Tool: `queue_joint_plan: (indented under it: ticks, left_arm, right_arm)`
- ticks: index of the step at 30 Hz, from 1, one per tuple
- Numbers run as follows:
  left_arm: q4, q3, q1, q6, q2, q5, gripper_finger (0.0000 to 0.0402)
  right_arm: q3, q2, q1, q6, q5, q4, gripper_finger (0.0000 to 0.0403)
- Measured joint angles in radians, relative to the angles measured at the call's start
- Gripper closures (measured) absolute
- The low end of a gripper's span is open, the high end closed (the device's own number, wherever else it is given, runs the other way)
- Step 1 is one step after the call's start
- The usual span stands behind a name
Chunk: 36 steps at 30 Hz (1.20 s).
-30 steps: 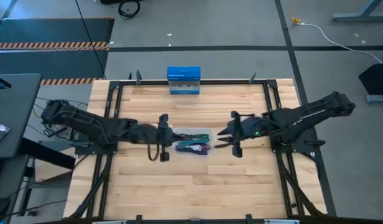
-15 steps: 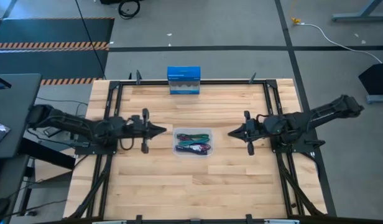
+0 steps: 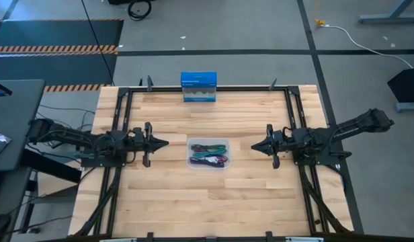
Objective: Pick and place USB-C Cables
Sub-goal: Return to Home Position
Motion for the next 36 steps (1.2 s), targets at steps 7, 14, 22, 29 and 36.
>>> queue_joint_plan:
  ticks: [7,14,22,29,36]
  left_arm:
    - [-0.22,0.001,0.022,-0.064,-0.097,0.058,0.0401]
    - [-0.354,0.001,0.045,-0.087,-0.174,0.066,0.0399]
    - [-0.345,0.001,0.091,-0.043,-0.229,0.024,0.0397]
    - [-0.345,0.001,0.101,-0.004,-0.226,0.02,0.0396]
    - [-0.345,0.001,0.101,0.061,-0.227,0.019,0.0395]
  right_arm:
    - [-0.113,-0.036,-0.056,0.024,-0.059,0.111,0.04]
    - [-0.117,-0.039,-0.119,0.025,-0.127,0.117,0.04]
    - [-0.117,-0.039,-0.159,0.016,-0.175,0.205,0.04]
    - [-0.117,-0.038,-0.159,-0.045,-0.15,0.232,0.0395]
    - [-0.117,-0.039,-0.159,-0.079,-0.057,0.238,0.0398]
